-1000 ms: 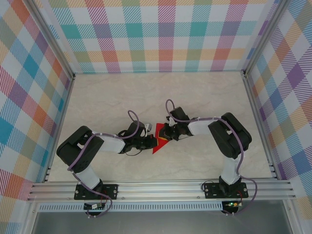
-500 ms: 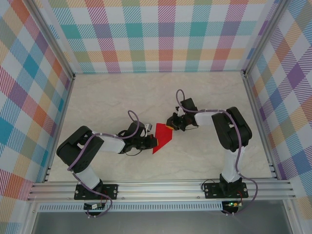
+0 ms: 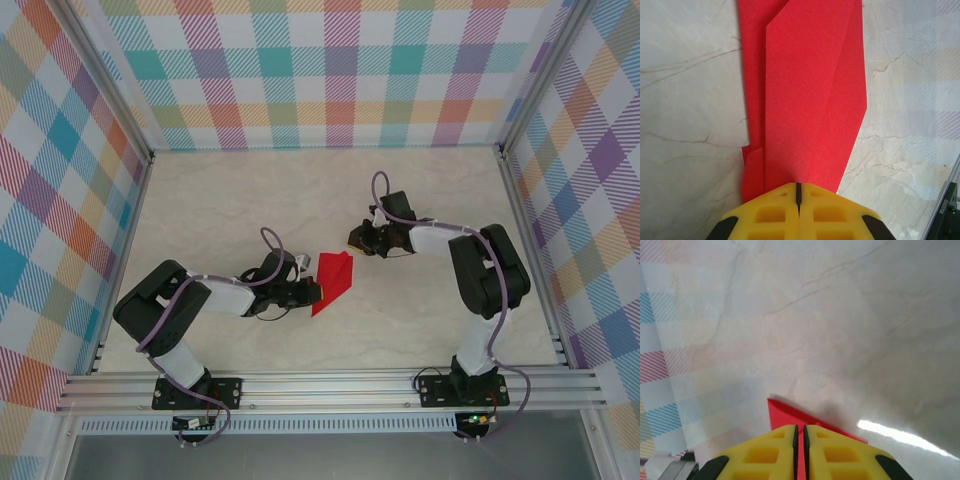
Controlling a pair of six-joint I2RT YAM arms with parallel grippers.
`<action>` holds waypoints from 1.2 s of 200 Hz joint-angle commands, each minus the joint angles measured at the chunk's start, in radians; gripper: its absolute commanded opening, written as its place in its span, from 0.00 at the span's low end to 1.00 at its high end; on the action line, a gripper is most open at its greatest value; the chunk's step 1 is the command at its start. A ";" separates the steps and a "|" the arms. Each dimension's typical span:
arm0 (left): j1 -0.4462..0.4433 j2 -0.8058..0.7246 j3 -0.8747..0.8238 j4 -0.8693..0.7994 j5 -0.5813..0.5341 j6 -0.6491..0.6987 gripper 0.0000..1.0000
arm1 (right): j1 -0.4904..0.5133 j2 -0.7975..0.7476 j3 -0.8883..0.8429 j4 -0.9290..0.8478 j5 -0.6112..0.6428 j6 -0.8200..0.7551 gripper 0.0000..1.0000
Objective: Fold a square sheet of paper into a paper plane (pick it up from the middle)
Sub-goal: Fourth fold the wing at the center of the table.
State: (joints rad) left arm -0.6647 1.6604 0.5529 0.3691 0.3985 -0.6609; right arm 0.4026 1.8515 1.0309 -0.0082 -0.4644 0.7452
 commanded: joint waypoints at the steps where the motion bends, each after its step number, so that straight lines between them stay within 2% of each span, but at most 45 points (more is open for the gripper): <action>1: 0.002 0.044 -0.074 -0.292 -0.083 0.026 0.02 | 0.047 -0.079 -0.051 0.025 -0.027 0.009 0.14; 49: 0.002 0.042 -0.045 -0.298 -0.069 0.020 0.03 | 0.142 -0.001 -0.086 0.133 -0.076 0.094 0.12; 102: 0.002 0.007 -0.027 -0.300 -0.051 0.007 0.04 | 0.162 0.082 -0.127 0.162 -0.044 0.122 0.09; 125: 0.002 -0.040 0.000 -0.315 -0.009 0.000 0.04 | 0.162 0.092 -0.134 0.145 -0.026 0.107 0.09; 155: 0.007 -0.118 0.088 -0.391 0.027 -0.010 0.07 | 0.162 0.098 -0.138 0.145 -0.034 0.104 0.08; 178: 0.021 -0.146 0.129 -0.367 0.070 -0.044 0.12 | 0.162 0.098 -0.133 0.134 -0.027 0.100 0.08; 207: 0.034 -0.084 0.171 -0.271 0.167 -0.103 0.15 | 0.162 0.107 -0.129 0.126 -0.023 0.097 0.08; 240: 0.037 0.036 0.205 -0.202 0.193 -0.157 0.16 | 0.162 0.113 -0.133 0.125 -0.022 0.098 0.08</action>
State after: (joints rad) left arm -0.6388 1.6176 0.7376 0.1085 0.5293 -0.7563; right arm 0.5613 1.9133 0.9123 0.1471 -0.5255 0.8528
